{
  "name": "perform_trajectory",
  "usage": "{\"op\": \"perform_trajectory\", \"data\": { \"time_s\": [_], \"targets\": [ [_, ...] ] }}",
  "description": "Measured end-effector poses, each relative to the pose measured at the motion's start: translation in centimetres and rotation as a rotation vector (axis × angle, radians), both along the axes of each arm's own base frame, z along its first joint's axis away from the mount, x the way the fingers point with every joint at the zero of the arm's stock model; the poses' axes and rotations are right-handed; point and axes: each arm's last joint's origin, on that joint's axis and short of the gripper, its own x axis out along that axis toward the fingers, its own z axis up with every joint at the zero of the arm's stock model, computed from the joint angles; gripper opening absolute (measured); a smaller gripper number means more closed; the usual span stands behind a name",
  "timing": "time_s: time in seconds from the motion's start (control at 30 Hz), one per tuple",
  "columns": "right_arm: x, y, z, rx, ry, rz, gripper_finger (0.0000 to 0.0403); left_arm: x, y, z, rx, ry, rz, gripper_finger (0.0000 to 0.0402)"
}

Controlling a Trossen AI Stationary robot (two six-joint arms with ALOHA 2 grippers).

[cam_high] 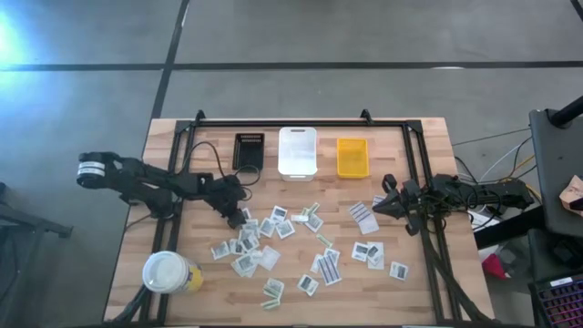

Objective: Pick & Place First Aid Supplies
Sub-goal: Put the towelette pack into the black basket

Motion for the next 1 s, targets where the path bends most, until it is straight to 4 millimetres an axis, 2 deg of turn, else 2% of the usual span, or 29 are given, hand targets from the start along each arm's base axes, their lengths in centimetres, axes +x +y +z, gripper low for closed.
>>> {"op": "perform_trajectory", "data": {
  "time_s": [0.17, 0.6, 1.0],
  "targets": [
    [0.0, 0.0, 0.0, 0.001, 0.000, -0.016, 0.0027, 0.0, 0.0, 0.0, -0.005, 0.004, 0.004, 0.0007],
    [0.0, 0.0, 0.0, -0.002, -0.001, -0.016, 0.0027, 0.5, 0.3, 0.8, 0.021, -0.067, 0.051, 0.0000],
    [0.0, 0.0, 0.0, -0.002, -0.001, -0.015, 0.0027, 0.2, 1.8, 2.3, 0.073, -0.147, 0.138, 0.0000]
  ]
}}
